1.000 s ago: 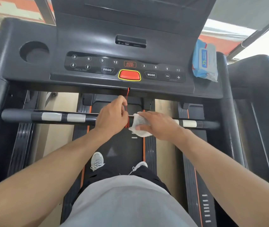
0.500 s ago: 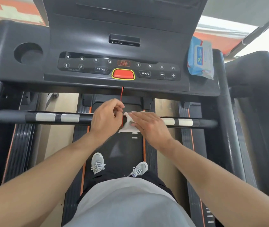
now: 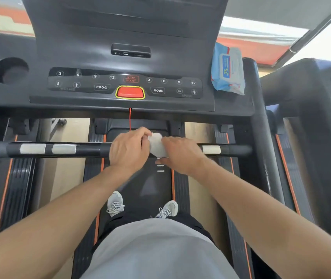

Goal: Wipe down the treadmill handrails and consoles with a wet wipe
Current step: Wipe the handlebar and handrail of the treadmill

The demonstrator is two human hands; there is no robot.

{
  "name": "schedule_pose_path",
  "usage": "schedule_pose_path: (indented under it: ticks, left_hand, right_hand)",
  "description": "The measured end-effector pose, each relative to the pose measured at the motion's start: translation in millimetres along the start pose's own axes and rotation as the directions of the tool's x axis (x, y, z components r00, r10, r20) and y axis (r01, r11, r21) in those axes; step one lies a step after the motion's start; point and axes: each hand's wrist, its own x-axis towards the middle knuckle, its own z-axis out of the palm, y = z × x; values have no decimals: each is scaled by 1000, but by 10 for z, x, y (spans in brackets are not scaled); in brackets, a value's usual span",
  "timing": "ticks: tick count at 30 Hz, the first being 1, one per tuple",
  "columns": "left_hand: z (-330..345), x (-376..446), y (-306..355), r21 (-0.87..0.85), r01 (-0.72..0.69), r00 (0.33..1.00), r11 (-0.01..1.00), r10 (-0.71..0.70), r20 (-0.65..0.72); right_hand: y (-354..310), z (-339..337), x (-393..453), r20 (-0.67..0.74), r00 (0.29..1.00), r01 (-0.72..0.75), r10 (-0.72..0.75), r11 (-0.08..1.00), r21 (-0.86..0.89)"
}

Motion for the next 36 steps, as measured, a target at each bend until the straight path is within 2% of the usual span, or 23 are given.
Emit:
schedule_pose_path:
  ticks: [3, 5, 6, 8, 10, 12, 15, 19, 21, 24, 28, 32, 36]
  left_hand:
    - [-12, 8, 13, 35, 55, 998, 998, -56, 20]
    - [-35, 5, 13, 34, 55, 998, 998, -57, 40]
    - [-43, 7, 11, 30, 54, 997, 998, -55, 53]
    - [-45, 18, 13, 19, 69, 995, 997, -71, 71]
    - [-41, 50, 46, 29, 99, 991, 995, -102, 83]
    - [-48, 49, 102, 46, 120, 989, 992, -123, 79]
    - [-50, 19, 129, 69, 119, 990, 991, -123, 71]
    - [-52, -11, 121, 117, 105, 990, 987, -115, 83]
    - [-57, -25, 125, 106, 122, 988, 987, -130, 78]
    - [-47, -33, 141, 118, 119, 990, 986, -127, 63]
    - [7, -80, 330, -84, 192, 977, 978, -183, 109]
    - [62, -123, 315, -229, 281, 959, 932, -266, 97]
    - [113, -194, 315, -291, 304, 951, 907, -306, 41]
  right_hand:
    - [-153, 84, 31, -133, 984, 117, -116, 993, -1]
    - [33, 93, -87, -137, 976, 179, -170, 982, 57]
    - [174, 77, -158, -120, 976, 196, -180, 970, 142]
    - [415, -15, -260, -78, 989, 143, -122, 921, 363]
    - [538, -117, -224, -56, 997, 69, -48, 886, 458]
    - [517, -156, -135, -5, 1000, 11, -10, 899, 437]
    - [295, -85, 22, 35, 998, 39, -54, 936, 349]
    - [14, 115, 149, -7, 992, 127, -127, 991, 38]
    - [86, 98, 109, 7, 991, 136, -136, 990, -42]
    - [528, 27, -81, 56, 994, 98, -92, 987, -128]
    - [926, -35, -311, 133, 991, -12, 35, 985, -172]
    - [336, -38, 13, 125, 991, 62, -53, 995, -74]
    - [-119, 6, 196, 15, 992, 125, -125, 991, -47]
